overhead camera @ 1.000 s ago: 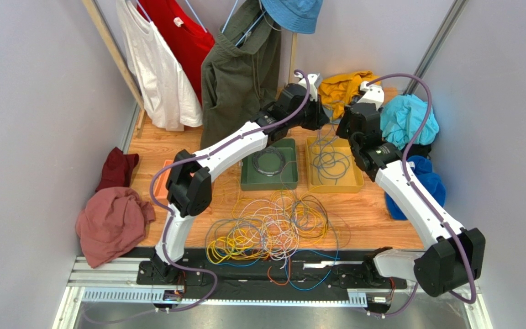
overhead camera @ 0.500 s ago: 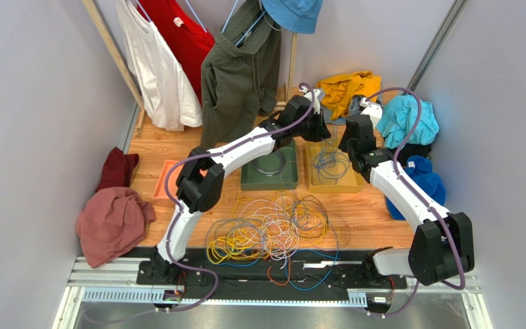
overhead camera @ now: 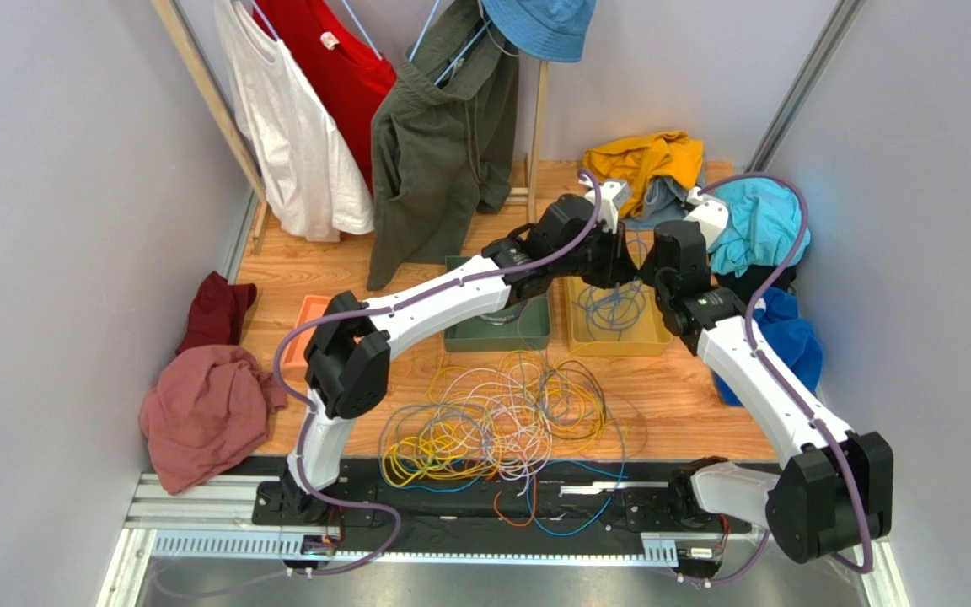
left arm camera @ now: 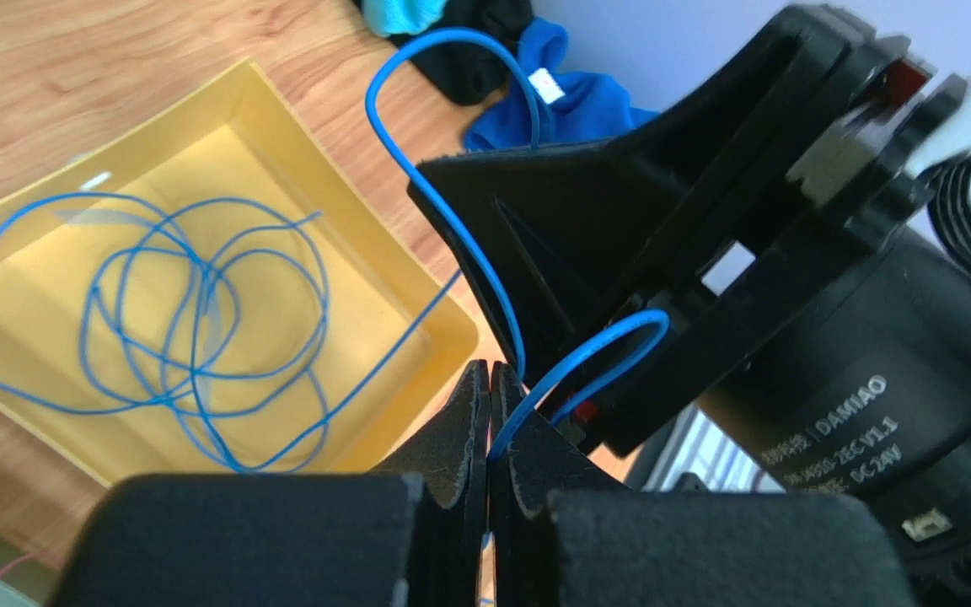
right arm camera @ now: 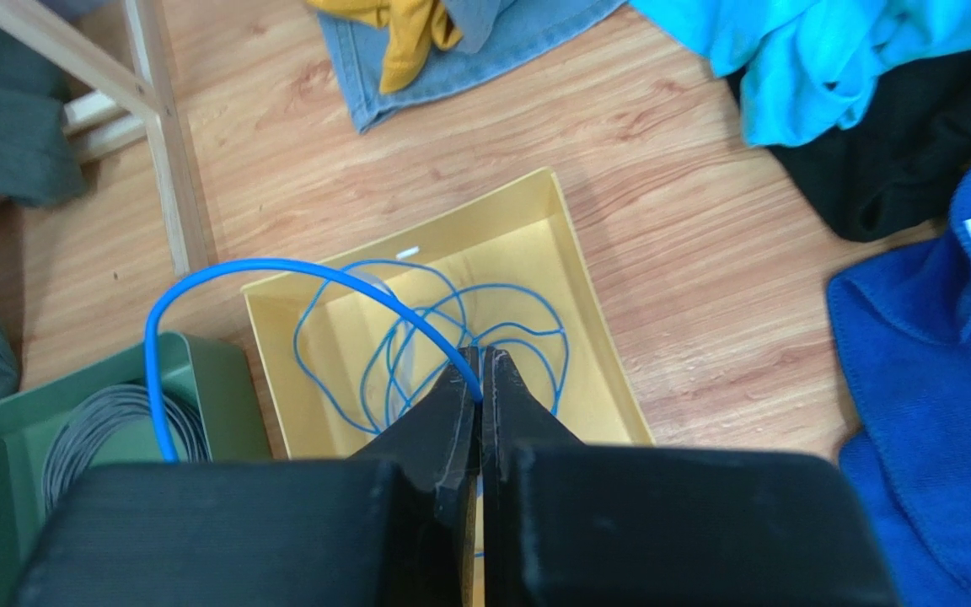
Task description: Untangle the cables
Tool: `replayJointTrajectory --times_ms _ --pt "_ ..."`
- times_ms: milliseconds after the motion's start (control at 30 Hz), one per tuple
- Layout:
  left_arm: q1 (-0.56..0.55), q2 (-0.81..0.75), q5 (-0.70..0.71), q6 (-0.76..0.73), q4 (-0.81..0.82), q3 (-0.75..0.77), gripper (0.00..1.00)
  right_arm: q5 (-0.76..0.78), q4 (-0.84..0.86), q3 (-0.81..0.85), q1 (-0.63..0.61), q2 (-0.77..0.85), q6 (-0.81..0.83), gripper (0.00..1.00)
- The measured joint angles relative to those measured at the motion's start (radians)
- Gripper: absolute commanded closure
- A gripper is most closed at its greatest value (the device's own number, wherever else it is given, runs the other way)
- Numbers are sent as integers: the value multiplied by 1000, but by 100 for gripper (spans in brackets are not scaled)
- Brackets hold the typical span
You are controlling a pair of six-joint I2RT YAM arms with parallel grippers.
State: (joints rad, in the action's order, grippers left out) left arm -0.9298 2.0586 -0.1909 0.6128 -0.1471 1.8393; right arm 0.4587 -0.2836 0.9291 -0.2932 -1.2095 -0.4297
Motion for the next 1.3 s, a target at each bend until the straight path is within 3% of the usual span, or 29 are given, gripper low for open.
replayJointTrajectory --times_ms 233,567,600,633,700,733,767,800,967,1000,1300 --pt "-1 -3 2 2 -5 0 100 13 -2 -1 4 3 -6 100" --pt "71 151 -19 13 -36 120 100 10 24 19 17 -211 -8 100" --pt "78 175 -20 13 -49 147 100 10 23 27 20 -237 -8 96" --pt "85 208 -21 13 -74 186 100 9 22 36 23 -257 -8 81" --pt "101 279 -20 13 -120 275 91 0 11 69 28 -310 -13 65" --pt "107 304 -20 14 -137 302 86 -2 9 79 28 -324 -22 52" --pt "113 329 -19 16 -156 330 80 -6 5 90 28 -337 -24 47" --pt "117 346 -19 18 -173 343 70 -11 -1 97 28 -342 -30 43" --pt "126 368 1 21 -266 341 46 -11 -43 106 28 -332 -47 36" --pt "124 367 10 19 -278 341 16 -10 -53 106 28 -327 -50 36" --pt "96 294 138 -21 -357 283 14 -25 -97 90 28 -140 -86 37"
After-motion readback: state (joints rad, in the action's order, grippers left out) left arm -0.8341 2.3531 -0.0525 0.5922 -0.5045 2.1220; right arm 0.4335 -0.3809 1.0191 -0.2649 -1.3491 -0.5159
